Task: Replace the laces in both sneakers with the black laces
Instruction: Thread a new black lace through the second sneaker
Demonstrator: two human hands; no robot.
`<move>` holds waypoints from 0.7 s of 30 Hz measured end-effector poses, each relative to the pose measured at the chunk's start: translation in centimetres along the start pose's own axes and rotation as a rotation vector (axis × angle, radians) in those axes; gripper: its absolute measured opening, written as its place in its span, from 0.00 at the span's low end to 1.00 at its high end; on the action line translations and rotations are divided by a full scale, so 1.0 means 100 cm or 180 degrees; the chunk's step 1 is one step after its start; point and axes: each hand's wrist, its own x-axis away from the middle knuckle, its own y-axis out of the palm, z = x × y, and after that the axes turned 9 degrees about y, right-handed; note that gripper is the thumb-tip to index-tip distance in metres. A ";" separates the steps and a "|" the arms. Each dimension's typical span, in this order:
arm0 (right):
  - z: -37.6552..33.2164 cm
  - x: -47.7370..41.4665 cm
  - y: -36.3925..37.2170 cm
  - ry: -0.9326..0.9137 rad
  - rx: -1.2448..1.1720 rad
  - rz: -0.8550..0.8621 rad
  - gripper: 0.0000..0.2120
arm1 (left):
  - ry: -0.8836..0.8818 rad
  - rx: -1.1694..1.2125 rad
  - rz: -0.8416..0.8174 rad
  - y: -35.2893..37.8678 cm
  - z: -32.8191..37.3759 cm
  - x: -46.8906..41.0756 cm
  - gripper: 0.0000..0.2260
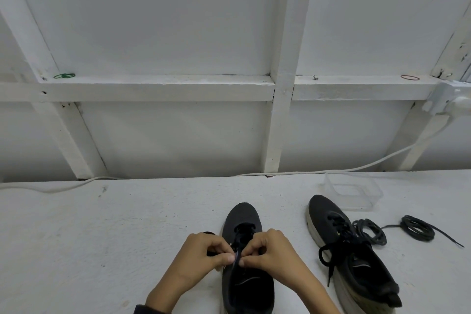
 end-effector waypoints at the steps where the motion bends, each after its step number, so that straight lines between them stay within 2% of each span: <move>1: 0.000 0.000 0.000 -0.0001 -0.0004 -0.0001 0.09 | -0.0031 0.0022 0.0025 0.001 0.000 0.000 0.05; 4: 0.000 -0.001 0.000 -0.0018 0.0000 -0.0004 0.10 | -0.0116 -0.0045 0.0060 0.003 -0.001 0.000 0.05; 8: 0.001 -0.001 0.000 0.0002 -0.0031 -0.0010 0.06 | -0.0295 -0.0166 0.0068 0.007 -0.002 -0.001 0.06; 12: 0.001 -0.001 0.001 -0.0030 0.0013 0.0020 0.12 | -0.0373 -0.0321 0.0081 0.010 -0.002 -0.002 0.08; 21: 0.000 0.001 0.000 0.0002 0.0035 0.0022 0.10 | -0.0137 -0.0383 0.0026 0.006 0.004 0.001 0.07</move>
